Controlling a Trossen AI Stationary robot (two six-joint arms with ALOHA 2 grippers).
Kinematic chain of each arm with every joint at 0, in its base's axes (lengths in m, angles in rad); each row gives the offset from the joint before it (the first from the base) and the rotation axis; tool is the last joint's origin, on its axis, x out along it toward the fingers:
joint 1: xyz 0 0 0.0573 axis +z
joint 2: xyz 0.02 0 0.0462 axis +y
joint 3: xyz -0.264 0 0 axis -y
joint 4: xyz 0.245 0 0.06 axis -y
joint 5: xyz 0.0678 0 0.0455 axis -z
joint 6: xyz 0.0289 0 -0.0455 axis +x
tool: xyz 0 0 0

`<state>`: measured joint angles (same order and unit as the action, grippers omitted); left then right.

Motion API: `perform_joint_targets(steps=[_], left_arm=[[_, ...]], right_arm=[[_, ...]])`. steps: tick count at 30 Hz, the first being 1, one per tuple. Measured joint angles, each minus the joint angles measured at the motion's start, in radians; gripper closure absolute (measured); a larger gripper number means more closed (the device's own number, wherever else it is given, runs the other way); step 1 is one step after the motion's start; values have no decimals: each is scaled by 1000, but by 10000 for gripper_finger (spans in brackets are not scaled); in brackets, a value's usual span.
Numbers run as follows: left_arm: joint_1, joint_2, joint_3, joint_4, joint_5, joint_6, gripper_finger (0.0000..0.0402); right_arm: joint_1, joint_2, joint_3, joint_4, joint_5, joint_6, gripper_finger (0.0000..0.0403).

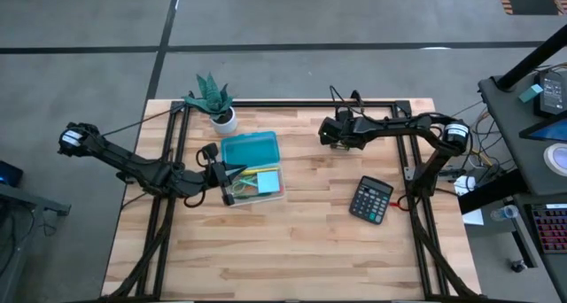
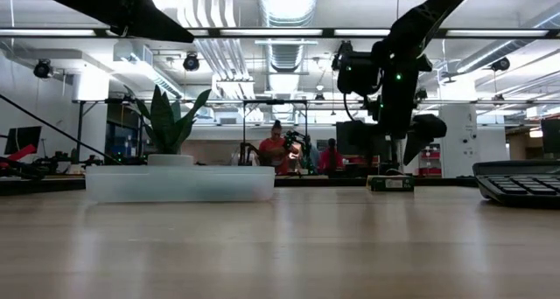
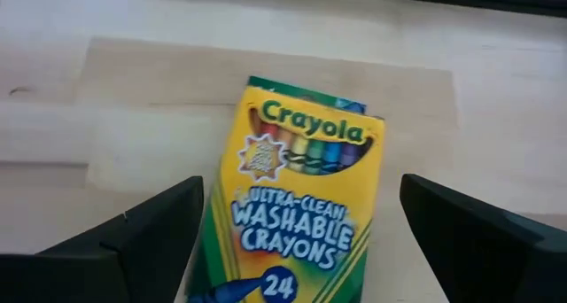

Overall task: Pack school essentials
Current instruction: Put the yellow crayon box into the blue supply box

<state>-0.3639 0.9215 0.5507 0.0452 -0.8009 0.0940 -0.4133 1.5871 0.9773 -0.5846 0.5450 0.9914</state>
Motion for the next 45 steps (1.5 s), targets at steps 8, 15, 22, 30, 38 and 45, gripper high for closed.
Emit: perform_joint_targets(steps=[8,15,22,30,38,45], left_arm=[[0,0,0,0,0,0,402],[0,0,0,0,0,0,402],[0,0,0,0,0,0,402],[0,0,0,0,0,0,402],[0,0,0,0,0,0,402],[0,0,0,0,0,0,402]], right_arm=[[0,0,-65,92,8,32,33],[0,0,-94,165,8,30,33],[0,1,-119,187,8,31,33],[2,1,-130,211,9,30,33],[3,1,-145,256,9,14,33],[5,1,-183,331,5,-6,33]])
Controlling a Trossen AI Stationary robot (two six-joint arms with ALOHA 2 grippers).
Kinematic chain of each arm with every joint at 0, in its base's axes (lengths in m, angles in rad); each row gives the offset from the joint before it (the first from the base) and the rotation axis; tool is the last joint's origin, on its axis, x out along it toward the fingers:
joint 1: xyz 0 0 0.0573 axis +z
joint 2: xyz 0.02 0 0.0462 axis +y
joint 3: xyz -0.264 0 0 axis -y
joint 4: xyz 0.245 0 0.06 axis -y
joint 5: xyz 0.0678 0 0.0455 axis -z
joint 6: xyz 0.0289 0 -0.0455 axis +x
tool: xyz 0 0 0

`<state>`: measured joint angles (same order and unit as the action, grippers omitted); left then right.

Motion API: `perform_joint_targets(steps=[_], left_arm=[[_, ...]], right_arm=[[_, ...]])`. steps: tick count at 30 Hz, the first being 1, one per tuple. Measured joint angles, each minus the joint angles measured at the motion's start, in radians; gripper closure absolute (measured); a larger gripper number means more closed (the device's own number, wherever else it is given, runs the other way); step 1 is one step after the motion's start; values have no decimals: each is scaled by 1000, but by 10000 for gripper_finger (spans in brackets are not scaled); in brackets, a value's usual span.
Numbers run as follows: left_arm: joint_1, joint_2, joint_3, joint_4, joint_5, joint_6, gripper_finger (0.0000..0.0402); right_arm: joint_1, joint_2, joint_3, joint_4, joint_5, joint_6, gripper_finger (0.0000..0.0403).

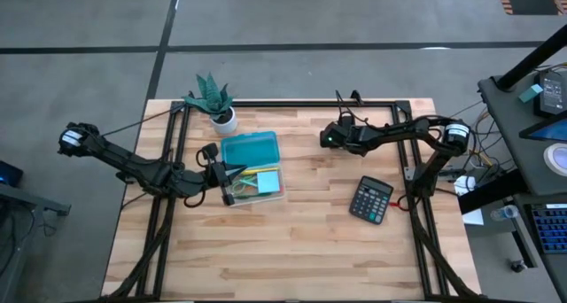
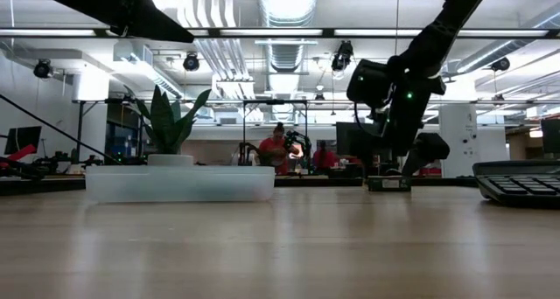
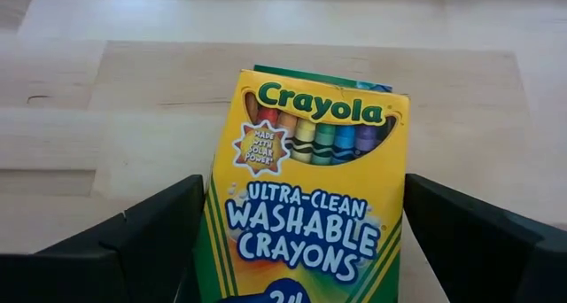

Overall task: Pack school essentials
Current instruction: Put the yellow crayon box into the blue supply box

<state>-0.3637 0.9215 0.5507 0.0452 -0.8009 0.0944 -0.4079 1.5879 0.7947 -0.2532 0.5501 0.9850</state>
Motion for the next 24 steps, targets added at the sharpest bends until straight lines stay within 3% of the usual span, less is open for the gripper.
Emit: perform_joint_targets(steps=[8,12,16,24], left_arm=[[0,0,0,0,0,1,402],[0,0,0,0,0,1,402],[0,0,0,0,0,1,402],[0,0,0,12,0,0,402]], right_arm=[[76,0,-3,50,-53,-128,33],[144,-2,-1,98,-189,-284,33],[231,-5,-1,90,-326,-311,33],[353,-74,-3,57,-327,-266,33]])
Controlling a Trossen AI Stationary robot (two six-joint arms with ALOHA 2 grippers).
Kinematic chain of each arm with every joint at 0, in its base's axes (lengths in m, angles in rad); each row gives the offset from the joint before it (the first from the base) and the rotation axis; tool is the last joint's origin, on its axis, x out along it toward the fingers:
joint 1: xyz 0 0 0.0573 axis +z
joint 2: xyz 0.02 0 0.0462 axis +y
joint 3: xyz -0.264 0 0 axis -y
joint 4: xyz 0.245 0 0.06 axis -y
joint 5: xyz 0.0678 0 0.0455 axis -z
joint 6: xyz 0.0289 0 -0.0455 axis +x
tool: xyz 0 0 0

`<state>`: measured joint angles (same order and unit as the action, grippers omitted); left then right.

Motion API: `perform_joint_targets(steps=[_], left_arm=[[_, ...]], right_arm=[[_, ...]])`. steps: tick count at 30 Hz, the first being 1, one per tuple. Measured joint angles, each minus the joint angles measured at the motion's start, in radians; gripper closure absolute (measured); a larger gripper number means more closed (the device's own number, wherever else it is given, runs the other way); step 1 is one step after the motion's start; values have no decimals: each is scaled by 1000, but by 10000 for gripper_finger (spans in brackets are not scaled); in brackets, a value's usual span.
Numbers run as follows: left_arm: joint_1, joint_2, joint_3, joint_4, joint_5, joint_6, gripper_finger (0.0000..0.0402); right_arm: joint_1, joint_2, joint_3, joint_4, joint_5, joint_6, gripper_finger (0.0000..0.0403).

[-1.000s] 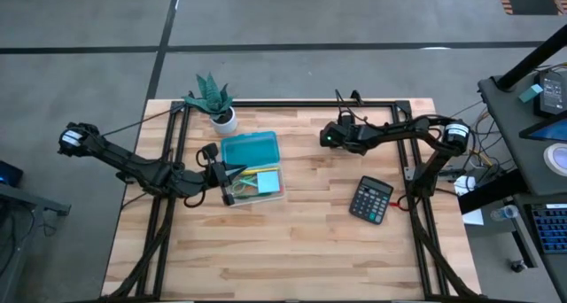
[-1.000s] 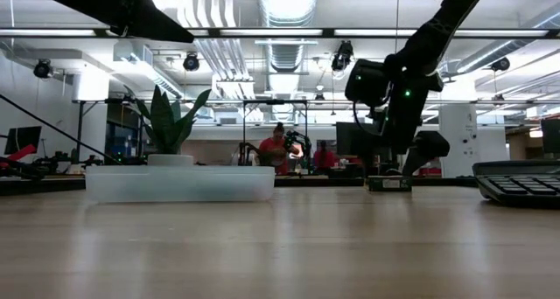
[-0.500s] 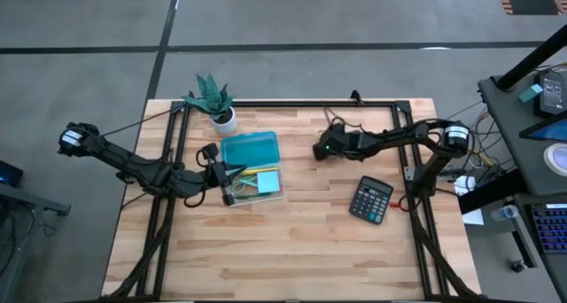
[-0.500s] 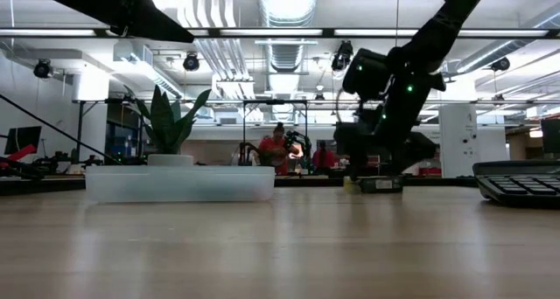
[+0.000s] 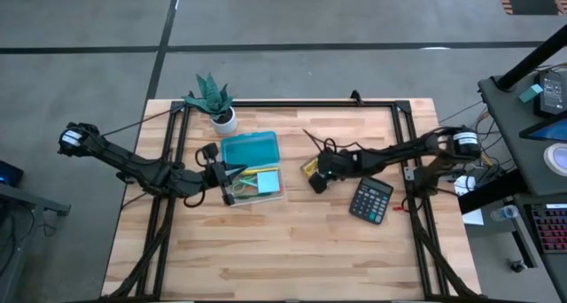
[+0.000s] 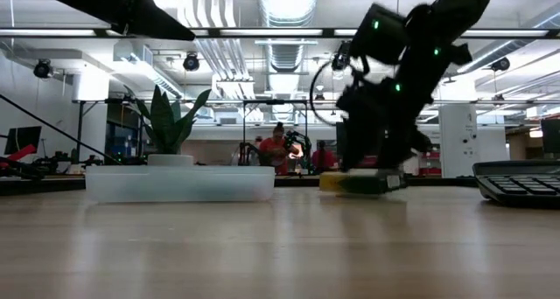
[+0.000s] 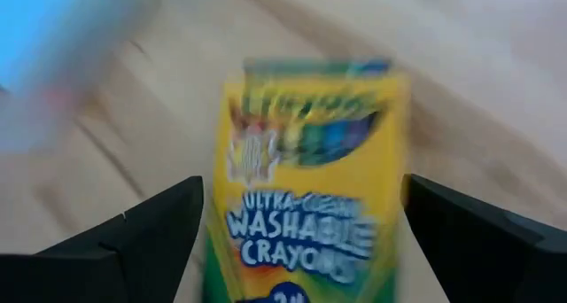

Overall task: Pack school essentials
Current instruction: Put the yellow crayon box into the blue supply box

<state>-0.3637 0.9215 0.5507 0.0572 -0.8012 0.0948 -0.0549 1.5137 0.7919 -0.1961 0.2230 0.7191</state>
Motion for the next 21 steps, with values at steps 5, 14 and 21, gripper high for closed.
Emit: perform_joint_targets(steps=[5,14,21], left_arm=[[0,12,0,54,5,1,402],[0,89,23,101,11,27,402],[0,237,85,201,97,25,402]], right_arm=[[10,-103,3,-10,6,-35,33],[49,-230,-39,-65,71,-134,34],[55,-251,-145,-36,62,-160,65]])
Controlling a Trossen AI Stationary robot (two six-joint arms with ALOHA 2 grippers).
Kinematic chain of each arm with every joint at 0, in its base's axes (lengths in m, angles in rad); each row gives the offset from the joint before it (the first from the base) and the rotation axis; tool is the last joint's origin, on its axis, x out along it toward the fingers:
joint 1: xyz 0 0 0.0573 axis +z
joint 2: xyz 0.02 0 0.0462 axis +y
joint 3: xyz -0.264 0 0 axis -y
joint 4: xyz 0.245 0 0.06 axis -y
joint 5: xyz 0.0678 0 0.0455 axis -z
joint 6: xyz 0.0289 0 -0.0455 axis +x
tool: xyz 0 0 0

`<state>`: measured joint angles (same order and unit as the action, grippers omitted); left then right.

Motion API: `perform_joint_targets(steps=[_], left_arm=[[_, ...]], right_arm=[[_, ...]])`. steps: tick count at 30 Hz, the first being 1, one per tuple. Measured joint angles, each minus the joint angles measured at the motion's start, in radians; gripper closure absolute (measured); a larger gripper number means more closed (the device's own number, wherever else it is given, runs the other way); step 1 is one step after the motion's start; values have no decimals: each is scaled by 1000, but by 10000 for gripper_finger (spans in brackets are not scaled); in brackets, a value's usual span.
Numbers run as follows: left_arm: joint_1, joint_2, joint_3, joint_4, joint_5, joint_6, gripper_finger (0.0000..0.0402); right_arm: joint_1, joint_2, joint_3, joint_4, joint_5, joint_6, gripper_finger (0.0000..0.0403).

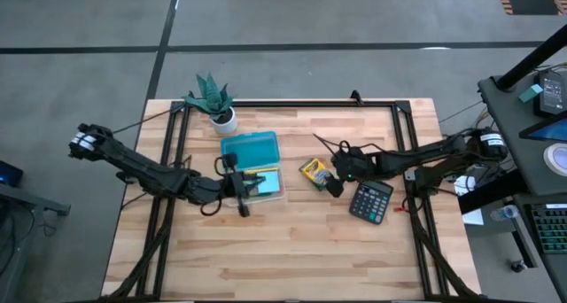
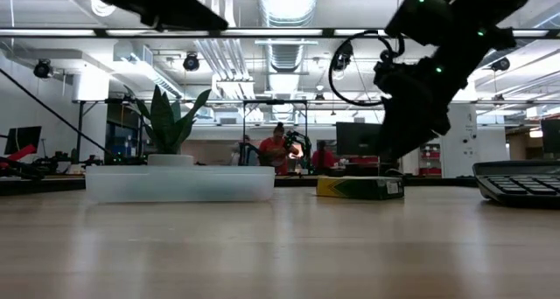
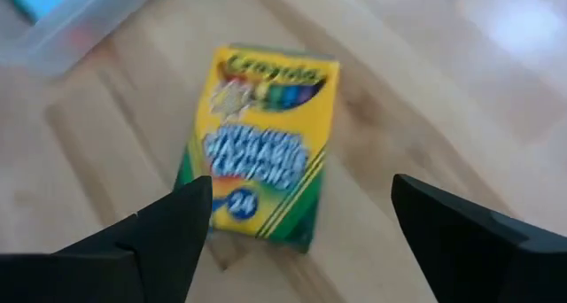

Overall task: Pack school essentials
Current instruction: Put the yellow crayon box into the blue supply box

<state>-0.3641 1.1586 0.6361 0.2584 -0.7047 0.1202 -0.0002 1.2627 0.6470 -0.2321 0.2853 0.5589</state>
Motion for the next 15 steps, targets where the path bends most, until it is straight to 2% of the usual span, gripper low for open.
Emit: perform_joint_targets(steps=[8,15], left_arm=[[20,229,156,19,82,37,402],[106,408,294,8,282,18,402]], right_arm=[[66,-25,-102,145,13,-100,88],[102,-78,-124,172,32,-139,103]])
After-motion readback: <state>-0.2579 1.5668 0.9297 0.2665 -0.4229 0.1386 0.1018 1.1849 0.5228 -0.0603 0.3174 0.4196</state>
